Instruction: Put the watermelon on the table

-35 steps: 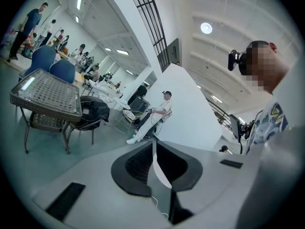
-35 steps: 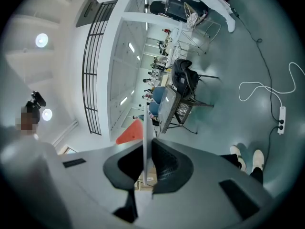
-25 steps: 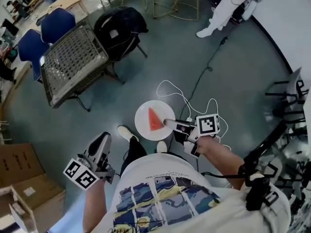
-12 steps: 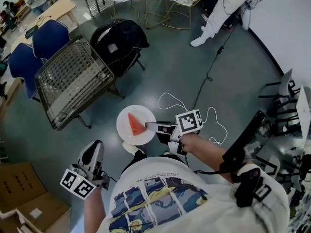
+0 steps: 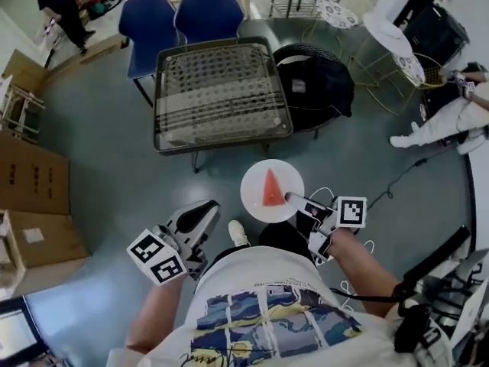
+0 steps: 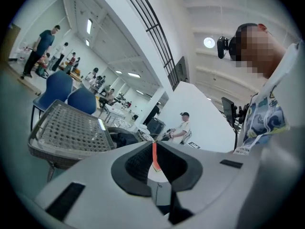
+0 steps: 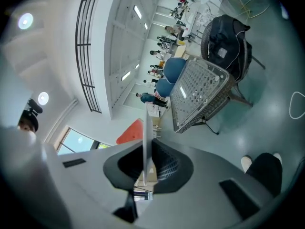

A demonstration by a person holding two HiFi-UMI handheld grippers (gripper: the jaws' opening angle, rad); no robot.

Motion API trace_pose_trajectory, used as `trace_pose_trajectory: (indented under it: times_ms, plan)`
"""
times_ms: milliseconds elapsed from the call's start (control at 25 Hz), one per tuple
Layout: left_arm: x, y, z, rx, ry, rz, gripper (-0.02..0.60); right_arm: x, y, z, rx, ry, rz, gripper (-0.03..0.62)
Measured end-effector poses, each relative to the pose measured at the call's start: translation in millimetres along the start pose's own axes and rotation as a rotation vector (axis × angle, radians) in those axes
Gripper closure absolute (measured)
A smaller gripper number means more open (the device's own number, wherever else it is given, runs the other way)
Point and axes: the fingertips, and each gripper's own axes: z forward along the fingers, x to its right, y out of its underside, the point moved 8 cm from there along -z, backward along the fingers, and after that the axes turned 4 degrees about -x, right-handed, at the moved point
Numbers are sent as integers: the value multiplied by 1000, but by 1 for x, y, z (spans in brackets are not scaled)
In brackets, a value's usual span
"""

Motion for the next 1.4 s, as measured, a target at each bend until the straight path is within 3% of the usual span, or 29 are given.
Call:
trace_pose_trajectory:
  times_ms: [360, 920, 1400]
  plan:
    - [-57, -27, -10, 55, -197, -46, 555, 30, -85, 91, -117, -15, -12, 569]
    - [-147, -135, 119, 31, -367, -55, 572, 102, -325, 205, -263, -26, -61, 569]
    - [-185, -185, 147, 62, -568, -100, 572, 191, -450, 318, -311, 41, -40, 569]
